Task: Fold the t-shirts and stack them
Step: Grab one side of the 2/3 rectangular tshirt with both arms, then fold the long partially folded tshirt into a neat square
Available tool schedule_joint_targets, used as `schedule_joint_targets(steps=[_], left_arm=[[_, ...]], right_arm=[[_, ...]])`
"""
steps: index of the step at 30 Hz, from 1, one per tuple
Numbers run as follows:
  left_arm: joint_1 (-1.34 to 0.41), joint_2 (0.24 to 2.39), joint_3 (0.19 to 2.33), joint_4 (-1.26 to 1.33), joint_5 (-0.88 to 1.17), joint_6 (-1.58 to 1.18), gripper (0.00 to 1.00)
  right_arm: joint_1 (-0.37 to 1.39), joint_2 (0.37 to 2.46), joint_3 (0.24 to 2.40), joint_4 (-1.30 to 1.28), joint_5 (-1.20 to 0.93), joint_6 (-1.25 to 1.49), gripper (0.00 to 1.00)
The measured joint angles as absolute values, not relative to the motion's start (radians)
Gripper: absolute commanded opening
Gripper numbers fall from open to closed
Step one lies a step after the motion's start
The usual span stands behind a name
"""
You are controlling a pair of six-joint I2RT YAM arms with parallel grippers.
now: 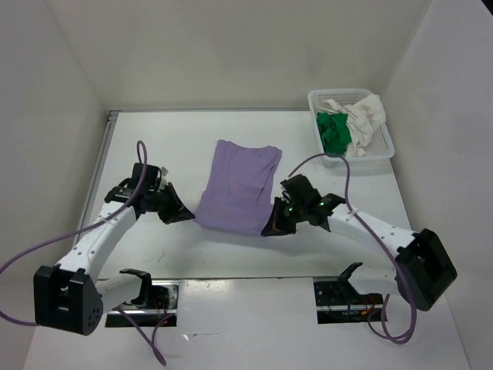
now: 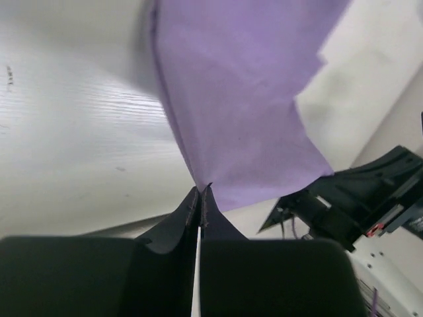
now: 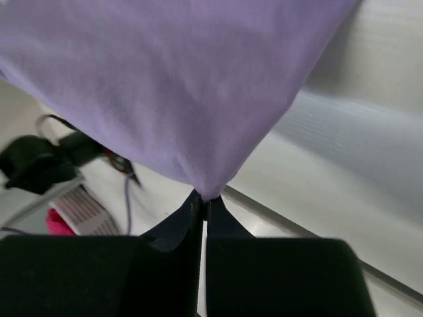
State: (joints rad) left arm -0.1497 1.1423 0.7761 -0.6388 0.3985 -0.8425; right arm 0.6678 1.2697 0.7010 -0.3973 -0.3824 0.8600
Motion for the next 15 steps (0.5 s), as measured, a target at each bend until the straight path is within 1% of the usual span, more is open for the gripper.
schedule_joint_targets(steps=[3, 6, 10, 15], left_arm=[[-0.153, 1.124, 0.888, -0.709, 0.402, -0.842, 0.0], [-0.153, 1.223, 1.032, -0.67, 0.403, -0.843, 0.0], [-0.154, 1.473, 1.248, -0.572, 0.378, -0.843, 0.0], [-0.154, 1.822, 1.515, -0.453, 0.339, -0.844, 0.0]], right_arm=[[0.579, 1.23, 0.79, -0.469, -0.402, 0.844, 0.0], [0.456, 1.316, 0.966, -0.495, -0.407, 0.794, 0.0], [0.332, 1.502, 1.193, -0.475, -0.409, 0.714, 0.0], [0.245, 1.777, 1.396, -0.453, -0.408, 0.646, 0.0]])
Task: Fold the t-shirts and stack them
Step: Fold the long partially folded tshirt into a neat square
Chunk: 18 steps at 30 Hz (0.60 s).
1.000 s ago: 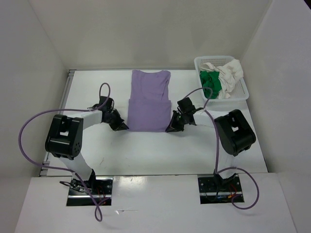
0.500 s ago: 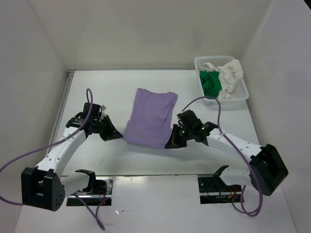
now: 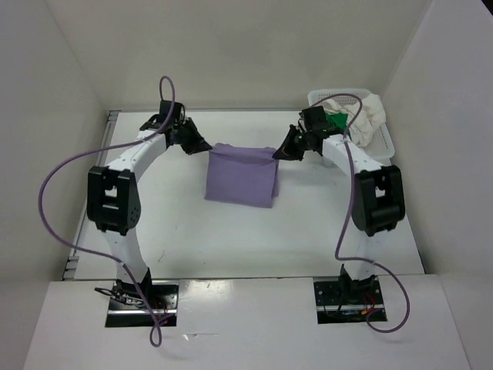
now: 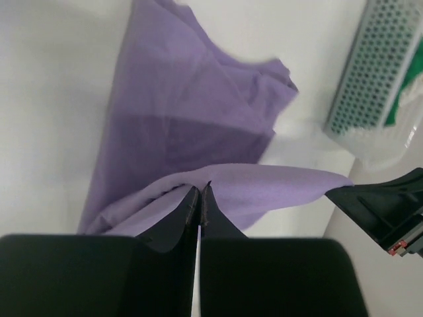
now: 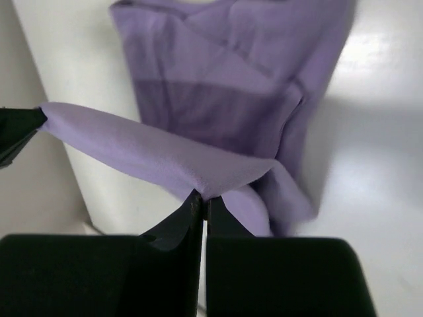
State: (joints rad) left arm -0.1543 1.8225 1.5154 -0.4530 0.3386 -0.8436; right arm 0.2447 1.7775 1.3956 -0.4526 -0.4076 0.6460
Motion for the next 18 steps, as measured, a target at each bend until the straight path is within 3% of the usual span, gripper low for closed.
schedule_joint_targets(steps=[5, 7, 9, 10, 11, 14, 18], left_arm=[[-0.154, 2.066, 1.668, -0.409, 0.29, -0.871, 0.01], [-0.152, 2.131, 1.728, -0.408, 0.271, -0.882, 0.08], [-0.151, 2.181, 1.782, -0.401, 0.258, -0.896, 0.15], [-0.15, 2.205, 1.813, -0.401, 0.253, -0.9, 0.32], [-0.149, 2.223, 1.838, -0.392, 0.249, -0.903, 0.4], [-0.138, 2.237, 1.863, -0.356, 0.248, -0.921, 0.56], [-0.126, 2.2, 1.829, -0.311, 0.245, -0.918, 0.56]], right_arm=[[0.204, 2.027, 1.573, -0.444, -0.427, 0.617, 0.03], [0.2, 2.107, 1.649, -0.447, -0.426, 0.611, 0.06], [0.198, 2.178, 1.726, -0.45, -0.423, 0.608, 0.2], [0.198, 2.207, 1.761, -0.45, -0.423, 0.609, 0.26], [0.198, 2.226, 1.785, -0.449, -0.422, 0.61, 0.36], [0.197, 2.241, 1.81, -0.45, -0.408, 0.615, 0.52], [0.206, 2.23, 1.826, -0.45, -0.384, 0.608, 0.61]])
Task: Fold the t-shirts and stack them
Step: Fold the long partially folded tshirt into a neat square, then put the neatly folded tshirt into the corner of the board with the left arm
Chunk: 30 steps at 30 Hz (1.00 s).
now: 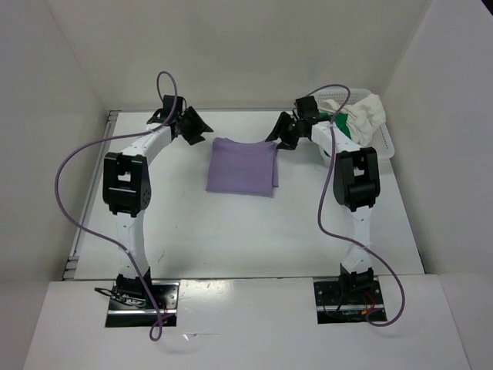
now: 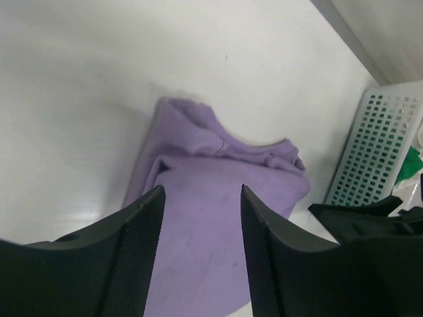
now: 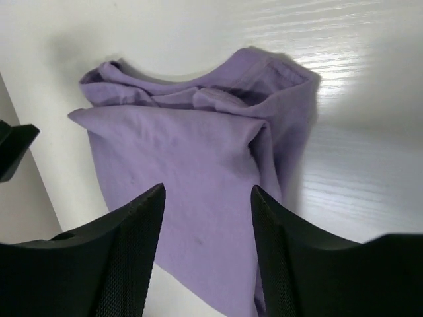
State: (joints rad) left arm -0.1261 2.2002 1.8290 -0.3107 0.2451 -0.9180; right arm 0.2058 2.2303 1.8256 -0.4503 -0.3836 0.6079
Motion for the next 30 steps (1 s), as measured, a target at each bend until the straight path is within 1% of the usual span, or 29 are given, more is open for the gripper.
schedule_joint_targets(steps=[1, 2, 4, 5, 6, 7, 10, 11, 12, 13, 15, 17, 18, 19, 20, 22, 25, 26, 28, 30], left_arm=[[-0.125, 2.168, 1.787, -0.297, 0.244, -0.916, 0.56], [-0.124, 2.132, 1.738, -0.279, 0.244, -0.915, 0.55], [-0.133, 2.053, 1.635, -0.261, 0.245, -0.905, 0.55], [-0.143, 2.022, 1.594, -0.253, 0.249, -0.895, 0.55], [-0.157, 2.001, 1.566, -0.25, 0.26, -0.891, 0.55], [-0.171, 1.987, 1.539, -0.237, 0.27, -0.888, 0.6], [-0.204, 1.977, 1.472, -0.224, 0.279, -0.859, 0.7], [-0.208, 1.977, 1.45, -0.225, 0.275, -0.843, 0.77], [-0.206, 1.977, 1.431, -0.233, 0.265, -0.831, 0.8], [-0.2, 1.977, 1.419, -0.24, 0.252, -0.815, 0.82], [-0.181, 1.982, 1.412, -0.245, 0.235, -0.787, 0.82], [-0.163, 2.0, 1.419, -0.237, 0.233, -0.759, 0.81], [-0.155, 2.017, 1.426, -0.232, 0.238, -0.748, 0.79], [-0.149, 2.042, 1.436, -0.222, 0.248, -0.734, 0.71], [-0.147, 2.069, 1.444, -0.214, 0.259, -0.727, 0.66], [-0.149, 2.116, 1.467, -0.194, 0.299, -0.71, 0.56], [-0.173, 2.164, 1.515, -0.176, 0.317, -0.707, 0.34], [-0.182, 2.177, 1.528, -0.171, 0.324, -0.708, 0.22], [-0.198, 2.198, 1.55, -0.17, 0.327, -0.715, 0.1], [-0.204, 2.211, 1.568, -0.167, 0.331, -0.731, 0.02]], right_arm=[[0.21, 2.219, 1.819, -0.45, -0.375, 0.605, 0.6], [0.215, 2.202, 1.806, -0.445, -0.37, 0.603, 0.52], [0.234, 2.145, 1.745, -0.436, -0.363, 0.594, 0.31], [0.247, 2.116, 1.714, -0.43, -0.364, 0.592, 0.12], [0.26, 2.093, 1.688, -0.424, -0.366, 0.587, 0.06], [0.276, 2.066, 1.656, -0.418, -0.376, 0.591, 0.03], [0.31, 1.992, 1.538, -0.386, -0.401, 0.609, 0.03], [0.32, 1.963, 1.491, -0.381, -0.406, 0.614, 0.05], [0.325, 1.937, 1.454, -0.378, -0.413, 0.619, 0.15], [0.327, 1.912, 1.42, -0.379, -0.416, 0.624, 0.22], [0.327, 1.859, 1.37, -0.378, -0.422, 0.637, 0.36], [0.327, 1.798, 1.332, -0.374, -0.426, 0.643, 0.42], [0.327, 1.766, 1.316, -0.372, -0.428, 0.644, 0.44], [0.327, 1.728, 1.296, -0.367, -0.43, 0.645, 0.45], [0.327, 1.696, 1.281, -0.364, -0.43, 0.647, 0.47], [0.327, 1.64, 1.254, -0.356, -0.433, 0.651, 0.47], [0.327, 1.59, 1.222, -0.35, -0.439, 0.657, 0.48], [0.327, 1.582, 1.213, -0.35, -0.441, 0.659, 0.48], [0.327, 1.576, 1.196, -0.347, -0.445, 0.661, 0.48], [0.327, 1.576, 1.18, -0.348, -0.449, 0.664, 0.48]])
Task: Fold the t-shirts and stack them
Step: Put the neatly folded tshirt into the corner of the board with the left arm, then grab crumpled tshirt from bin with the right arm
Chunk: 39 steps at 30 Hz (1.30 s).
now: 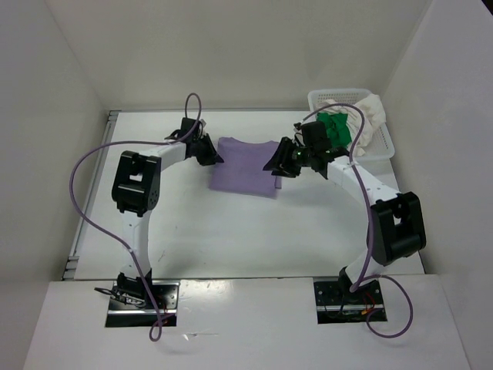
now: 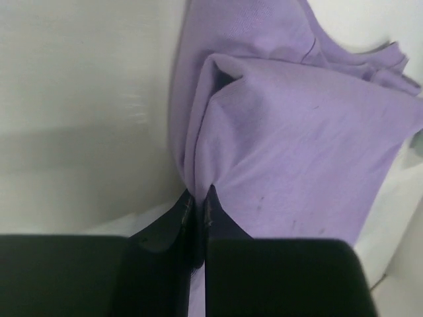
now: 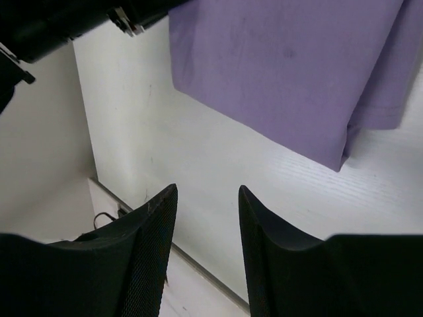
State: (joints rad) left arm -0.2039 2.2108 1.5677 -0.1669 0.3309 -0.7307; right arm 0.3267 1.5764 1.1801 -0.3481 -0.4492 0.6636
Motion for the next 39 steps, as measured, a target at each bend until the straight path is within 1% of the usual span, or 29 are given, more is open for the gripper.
schedule_joint_targets(steps=[2, 5, 8, 9, 10, 11, 12, 14, 15, 16, 18, 20, 22, 23, 25, 26, 27, 29, 30, 32, 33, 34, 37, 38, 39], left_arm=[[-0.201, 2.211, 1.571, -0.165, 0.332, -0.745, 0.0], [-0.146, 2.203, 1.563, -0.162, 0.345, -0.77, 0.0], [-0.016, 2.153, 1.51, -0.163, 0.338, -0.775, 0.0], [0.05, 2.127, 1.486, -0.163, 0.335, -0.784, 0.02], [0.117, 2.102, 1.467, -0.163, 0.329, -0.791, 0.06], [0.178, 2.078, 1.448, -0.157, 0.319, -0.797, 0.14], [0.25, 2.049, 1.423, -0.15, 0.308, -0.813, 0.44], [0.371, 1.997, 1.377, -0.131, 0.294, -0.841, 0.56], [0.417, 1.972, 1.356, -0.125, 0.286, -0.852, 0.72], [0.45, 1.948, 1.333, -0.118, 0.274, -0.863, 0.8], [0.484, 1.887, 1.271, -0.106, 0.254, -0.896, 0.92], [0.48, 1.827, 1.214, -0.105, 0.248, -0.917, 0.96], [0.461, 1.77, 1.165, -0.102, 0.248, -0.933, 0.96], [0.453, 1.732, 1.134, -0.097, 0.248, -0.945, 0.95], [0.43, 1.663, 1.089, -0.104, 0.247, -0.951, 0.92], [0.419, 1.633, 1.077, -0.107, 0.246, -0.953, 0.89], [0.41, 1.608, 1.071, -0.112, 0.237, -0.955, 0.88], [0.389, 1.55, 1.066, -0.125, 0.215, -0.957, 0.85], [0.38, 1.521, 1.065, -0.131, 0.203, -0.958, 0.82], [0.369, 1.467, 1.064, -0.138, 0.18, -0.964, 0.76], [0.369, 1.441, 1.061, -0.139, 0.171, -0.97, 0.7], [0.37, 1.418, 1.06, -0.144, 0.161, -0.974, 0.57], [0.366, 1.383, 1.055, -0.148, 0.154, -0.975, 0.4], [0.355, 1.382, 1.053, -0.148, 0.152, -0.978, 0.32], [0.337, 1.383, 1.049, -0.149, 0.152, -0.978, 0.28]], right_arm=[[0.327, 1.576, 1.165, -0.349, -0.453, 0.664, 0.48], [0.326, 1.575, 1.145, -0.347, -0.458, 0.665, 0.48], [0.326, 1.574, 1.125, -0.342, -0.469, 0.665, 0.48], [0.327, 1.574, 1.119, -0.343, -0.474, 0.664, 0.48], [0.327, 1.574, 1.116, -0.343, -0.479, 0.664, 0.48], [0.327, 1.574, 1.113, -0.342, -0.483, 0.663, 0.48], [0.327, 1.574, 1.112, -0.342, -0.488, 0.662, 0.48], [0.327, 1.574, 1.111, -0.34, -0.494, 0.66, 0.48], [0.327, 1.574, 1.11, -0.337, -0.498, 0.661, 0.49], [0.328, 1.574, 1.108, -0.335, -0.502, 0.66, 0.49], [0.329, 1.574, 1.104, -0.334, -0.508, 0.658, 0.49], [0.33, 1.574, 1.104, -0.333, -0.513, 0.656, 0.49], [0.33, 1.574, 1.103, -0.331, -0.513, 0.656, 0.49], [0.33, 1.574, 1.103, -0.33, -0.512, 0.656, 0.47], [0.33, 1.574, 1.103, -0.329, -0.503, 0.654, 0.38], [0.33, 1.574, 1.104, -0.33, -0.494, 0.654, 0.27], [0.33, 1.574, 1.106, -0.332, -0.484, 0.654, 0.22], [0.33, 1.575, 1.119, -0.344, -0.46, 0.657, 0.14], [0.33, 1.579, 1.136, -0.358, -0.448, 0.661, 0.09], [0.329, 1.589, 1.181, -0.374, -0.421, 0.66, 0.05], [0.322, 1.593, 1.206, -0.377, -0.41, 0.66, 0.04], [0.316, 1.595, 1.232, -0.381, -0.399, 0.658, 0.04], [0.27, 1.596, 1.291, -0.383, -0.372, 0.653, 0.02], [0.239, 1.596, 1.312, -0.384, -0.354, 0.648, 0.02], [0.204, 1.597, 1.33, -0.387, -0.336, 0.642, 0.02]])
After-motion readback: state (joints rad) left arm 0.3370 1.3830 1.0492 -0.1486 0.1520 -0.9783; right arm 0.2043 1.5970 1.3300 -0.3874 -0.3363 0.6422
